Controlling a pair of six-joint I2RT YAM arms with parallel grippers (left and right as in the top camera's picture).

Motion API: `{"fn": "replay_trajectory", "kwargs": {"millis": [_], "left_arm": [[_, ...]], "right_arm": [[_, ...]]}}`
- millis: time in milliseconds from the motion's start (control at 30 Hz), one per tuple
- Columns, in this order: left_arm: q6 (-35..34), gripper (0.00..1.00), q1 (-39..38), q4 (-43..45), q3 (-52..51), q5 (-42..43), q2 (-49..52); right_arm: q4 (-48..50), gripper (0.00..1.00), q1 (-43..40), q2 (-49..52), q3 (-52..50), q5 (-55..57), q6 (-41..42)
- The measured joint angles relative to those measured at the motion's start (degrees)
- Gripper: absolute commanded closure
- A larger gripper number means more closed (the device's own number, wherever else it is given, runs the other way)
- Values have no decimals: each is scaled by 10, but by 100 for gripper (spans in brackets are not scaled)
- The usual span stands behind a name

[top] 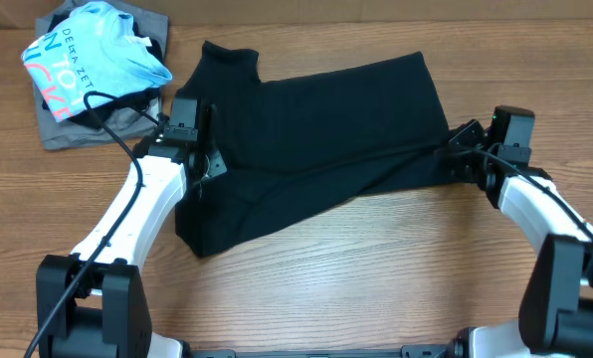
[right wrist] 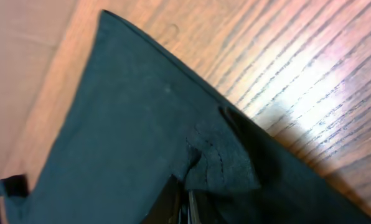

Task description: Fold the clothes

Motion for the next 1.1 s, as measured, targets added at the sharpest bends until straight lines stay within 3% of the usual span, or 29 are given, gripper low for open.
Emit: {"fn": "replay_trajectory", "kwargs": {"millis": [100,133,233,267,333,367,400,433,600,733,800,900,1100], "left_arm": [[3,80,0,18,0,-4,0],[5,78,0,25,0,-5,0],[13,73,0,53,0,-7,0],[20,70,0,68,0,-8,0],[30,60,0,90,0,-12,0],[36,46,0,93,2,-14,0],[41,37,0,91,3,-16,0],[42,35,0,80,8,-18,0],[44,36,0,-54,77,-15,1],[42,37,0,-202,158,25,1],[41,46,0,-252,168,58,0],[37,72,0,-287,147,105,0],[37,93,0,-250,55,154,0]], "right_arm": [[11,89,0,17,0,0,1],[12,82,0,20,0,0,1],[14,78,0,23,0,0,1],[14,73,0,23,0,1,1],[13,33,0,23,0,1,5],[11,20,0,23,1,1,1],[8,17,0,23,1,0,2],[3,16,0,23,1,-1,0],[-76,19,-3,23,19,-15,-10],[-152,43,-12,23,54,-21,-17],[-170,56,-14,23,67,-28,-16],[-190,71,-14,23,75,-37,-19],[-214,87,-14,23,75,-39,-26]]}}
